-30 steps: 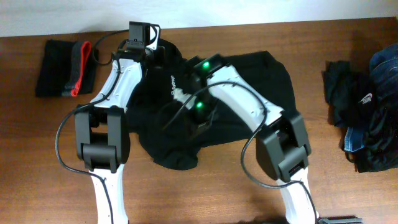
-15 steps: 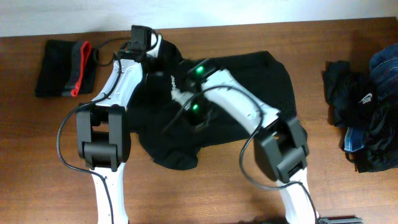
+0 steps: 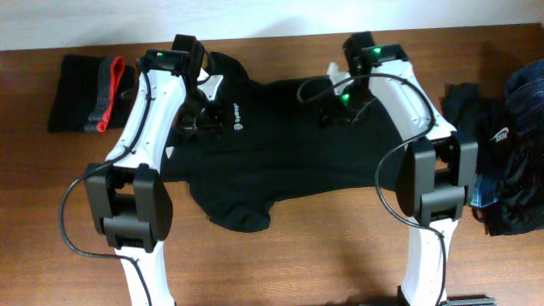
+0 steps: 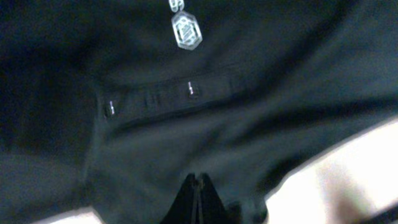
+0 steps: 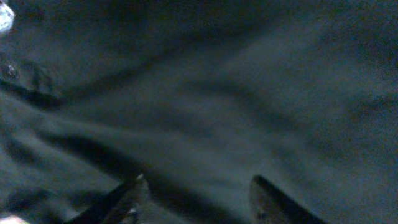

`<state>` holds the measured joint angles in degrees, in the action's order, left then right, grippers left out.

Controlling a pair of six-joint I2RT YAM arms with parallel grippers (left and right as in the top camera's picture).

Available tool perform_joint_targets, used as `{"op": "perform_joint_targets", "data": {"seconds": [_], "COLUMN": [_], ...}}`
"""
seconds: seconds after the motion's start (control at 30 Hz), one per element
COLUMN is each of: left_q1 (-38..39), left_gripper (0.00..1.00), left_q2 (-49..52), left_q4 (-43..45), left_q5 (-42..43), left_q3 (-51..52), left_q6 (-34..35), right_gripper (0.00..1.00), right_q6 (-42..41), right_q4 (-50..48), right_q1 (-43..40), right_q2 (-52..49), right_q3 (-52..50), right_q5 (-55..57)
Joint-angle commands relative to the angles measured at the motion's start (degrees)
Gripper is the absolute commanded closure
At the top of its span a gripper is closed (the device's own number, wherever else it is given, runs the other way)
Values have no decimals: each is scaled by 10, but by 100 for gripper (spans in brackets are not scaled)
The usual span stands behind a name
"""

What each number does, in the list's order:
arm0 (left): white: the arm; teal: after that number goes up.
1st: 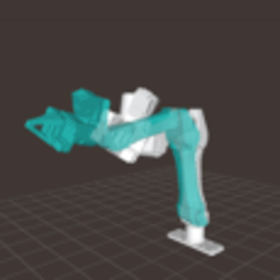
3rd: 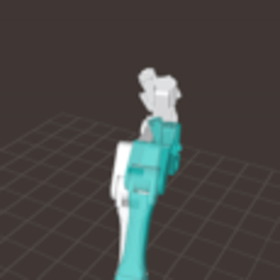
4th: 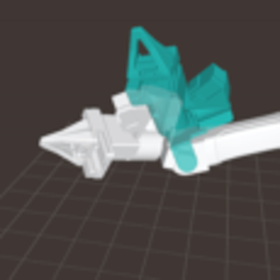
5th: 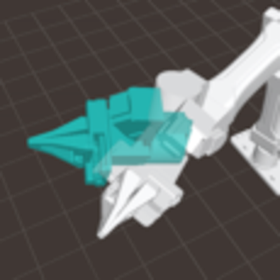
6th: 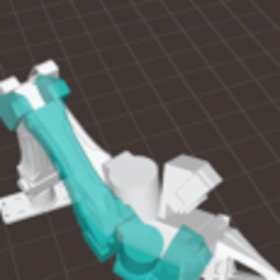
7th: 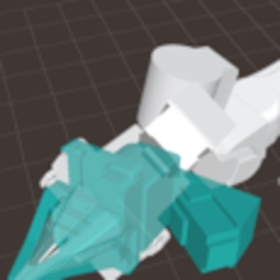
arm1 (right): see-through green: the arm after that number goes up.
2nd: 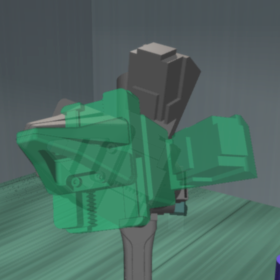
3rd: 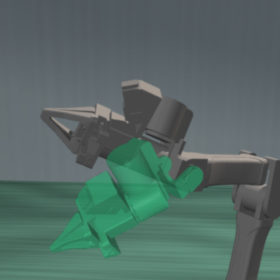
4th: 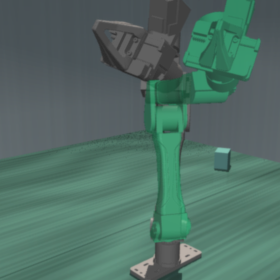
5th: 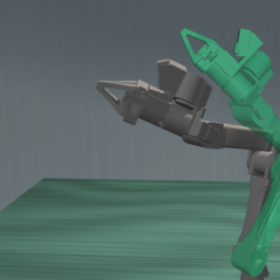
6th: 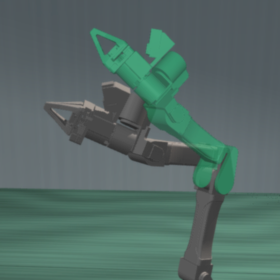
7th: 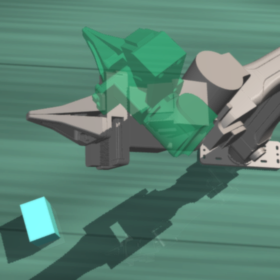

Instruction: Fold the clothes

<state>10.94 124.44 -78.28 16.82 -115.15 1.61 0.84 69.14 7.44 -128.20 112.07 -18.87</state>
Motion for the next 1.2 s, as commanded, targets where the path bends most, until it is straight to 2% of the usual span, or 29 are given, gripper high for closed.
{"op": "perform_joint_targets", "data": {"seconds": [0.0, 0.1, 0.23, 0.6, 0.8, 0.93, 1.17], "left_q1": [20, 37, 52, 66, 111, 155, 208], "left_gripper": [99, 99, 99, 99, 99, 99, 99], "left_q2": [-10, -10, -10, -15, -65, -103, -150], "left_q4": [-15, -15, -32, -41, -56, -46, 7], "left_q5": [-20, -21, -21, -65, -115, -144, -270], "left_q3": [11, 48, 87, 139, 141, 161, 268], "left_q6": [5, 5, 5, 36, 69, 102, 226], "right_gripper": [33, 27, 23, 20, 19, 18, 18], "right_q6": [2, 2, 2, 2, 1, 1, 1], "right_q4": [-22, -51, -66, -130, -155, -164, -170], "right_q1": [-5, -5, -7, -7, -7, -7, -7], "right_q2": [11, 9, 1, -34, -38, -41, -50], "right_q3": [-12, -27, -36, -58, -58, -58, -58], "right_q5": [7, 21, 51, 57, 56, 56, 56]}}
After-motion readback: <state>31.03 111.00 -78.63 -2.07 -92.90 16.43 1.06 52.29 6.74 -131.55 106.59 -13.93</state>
